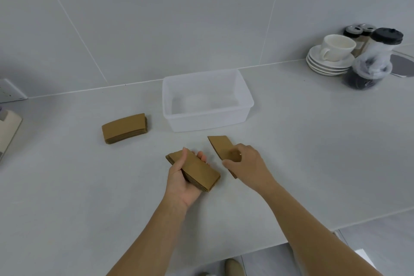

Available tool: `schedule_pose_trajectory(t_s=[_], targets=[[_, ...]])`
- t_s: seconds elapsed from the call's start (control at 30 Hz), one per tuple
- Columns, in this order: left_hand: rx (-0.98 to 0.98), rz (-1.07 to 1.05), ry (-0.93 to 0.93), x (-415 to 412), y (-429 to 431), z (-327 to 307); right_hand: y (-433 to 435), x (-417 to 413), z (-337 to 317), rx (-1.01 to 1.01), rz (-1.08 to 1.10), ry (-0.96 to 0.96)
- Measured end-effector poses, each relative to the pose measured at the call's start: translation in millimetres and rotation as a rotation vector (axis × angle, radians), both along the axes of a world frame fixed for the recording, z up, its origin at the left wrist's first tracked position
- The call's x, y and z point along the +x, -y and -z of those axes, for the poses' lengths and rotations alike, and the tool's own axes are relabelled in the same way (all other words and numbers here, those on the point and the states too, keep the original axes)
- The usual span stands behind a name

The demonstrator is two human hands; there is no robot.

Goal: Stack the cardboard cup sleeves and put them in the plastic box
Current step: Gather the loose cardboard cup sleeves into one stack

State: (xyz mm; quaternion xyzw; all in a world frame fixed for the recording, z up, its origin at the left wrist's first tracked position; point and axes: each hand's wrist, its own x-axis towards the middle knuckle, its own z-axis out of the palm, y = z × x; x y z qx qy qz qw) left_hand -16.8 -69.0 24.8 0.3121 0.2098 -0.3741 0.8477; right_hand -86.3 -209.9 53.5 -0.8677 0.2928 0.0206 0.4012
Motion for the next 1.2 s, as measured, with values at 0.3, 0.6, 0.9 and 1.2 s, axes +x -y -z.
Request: schedule_pose_trajectory(t_s=[0.3, 0.6, 0.9, 1.2], targets=[[-0.105, 0.070, 0.090, 0.4, -18.4, -4.7, -47.1, 16.8, -22.3, 0.129, -0.237, 0.102], [-0.132, -0.035, 0.093, 2.2, -40.4, 6.6, -74.3, 22.2, -12.6, 0.063, -0.366, 0.095], [-0.141, -0.117, 0.097, -2.4, -44.9, 6.0, -82.0, 22.7, -5.1, 0.035, -0.475, 0.051], [0.004, -0.042, 0.116, -3.2, -40.7, 6.3, -67.8, 27.8, -7.6, 0.112, -0.542, 0.003]])
